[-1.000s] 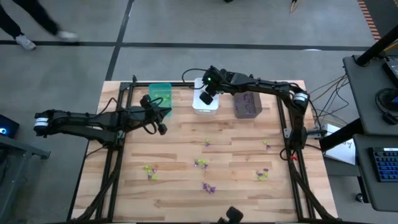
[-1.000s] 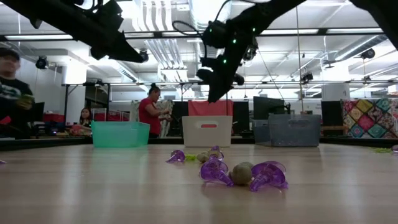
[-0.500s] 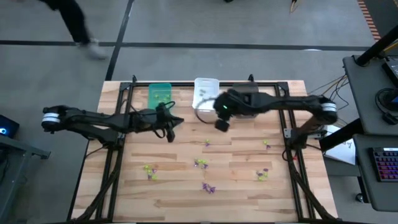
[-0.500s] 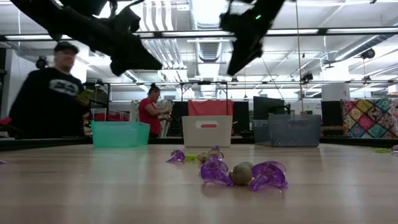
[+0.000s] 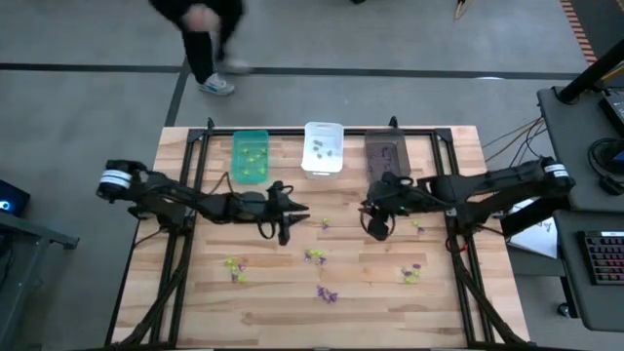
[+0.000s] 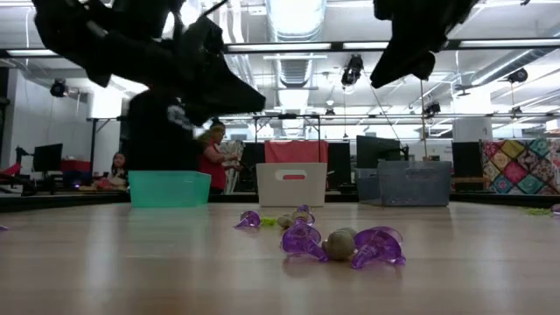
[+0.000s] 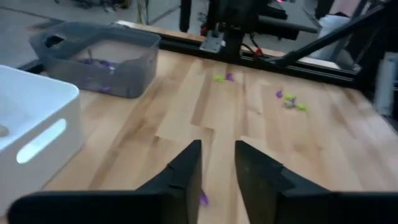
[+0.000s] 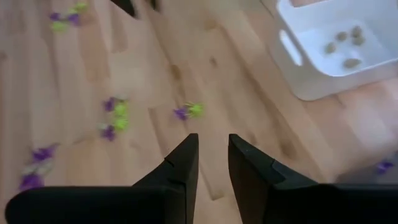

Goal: Sort Halloween decoration
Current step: Put the purple witch hat toy into the gray bin

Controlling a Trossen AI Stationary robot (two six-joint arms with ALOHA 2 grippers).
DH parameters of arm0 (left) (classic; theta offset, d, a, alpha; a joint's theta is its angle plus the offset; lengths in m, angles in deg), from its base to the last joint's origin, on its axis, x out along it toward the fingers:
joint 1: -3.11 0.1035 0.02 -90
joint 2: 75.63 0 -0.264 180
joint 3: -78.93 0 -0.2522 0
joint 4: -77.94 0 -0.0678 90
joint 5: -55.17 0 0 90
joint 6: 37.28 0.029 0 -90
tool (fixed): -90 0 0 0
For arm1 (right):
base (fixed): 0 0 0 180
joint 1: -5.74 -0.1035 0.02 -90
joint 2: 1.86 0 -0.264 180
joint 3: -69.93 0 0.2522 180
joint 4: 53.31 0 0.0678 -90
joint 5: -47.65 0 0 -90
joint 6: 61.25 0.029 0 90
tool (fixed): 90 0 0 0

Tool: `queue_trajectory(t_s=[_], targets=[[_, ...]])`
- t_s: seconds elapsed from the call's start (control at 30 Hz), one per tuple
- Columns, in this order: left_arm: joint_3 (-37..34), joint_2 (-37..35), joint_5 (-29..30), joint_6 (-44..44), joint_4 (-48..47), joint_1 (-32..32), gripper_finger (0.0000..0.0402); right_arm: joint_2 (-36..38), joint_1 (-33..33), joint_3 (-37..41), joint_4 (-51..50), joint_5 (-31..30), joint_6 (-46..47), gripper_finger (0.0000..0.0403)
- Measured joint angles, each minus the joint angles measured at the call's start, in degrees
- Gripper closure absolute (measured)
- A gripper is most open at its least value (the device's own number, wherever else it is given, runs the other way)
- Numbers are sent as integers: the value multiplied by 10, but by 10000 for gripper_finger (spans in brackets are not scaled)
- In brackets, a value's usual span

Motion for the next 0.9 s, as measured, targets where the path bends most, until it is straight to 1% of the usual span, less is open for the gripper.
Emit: queue_trajectory(t_s=[0.1, 0.2, 0.3, 0.43, 0.53, 0.63, 0.73, 0.83, 0.9], targets=[[0, 49, 4, 17, 43, 0, 293, 10, -12, 25, 39, 0, 5, 325], [0, 98, 4, 7, 77, -1, 276, 9, -15, 38, 63, 0, 5, 323], [0, 145, 4, -24, 112, -5, 269, 3, -15, 40, 69, 0, 5, 327], [19, 196, 4, -34, 145, -11, 269, -4, -15, 40, 69, -3, 15, 330], [45, 222, 4, -32, 141, -10, 269, -7, -15, 40, 70, -4, 30, 330], [69, 243, 9, -14, 113, -10, 269, -8, -15, 40, 70, -5, 32, 330], [82, 256, 29, -7, 81, -11, 269, -8, -15, 40, 70, -11, 33, 330], [90, 265, 31, -1, 51, -12, 269, -8, -15, 41, 70, -20, 35, 330], [94, 273, 32, 2, 50, -14, 269, -9, -15, 41, 70, -20, 35, 330]])
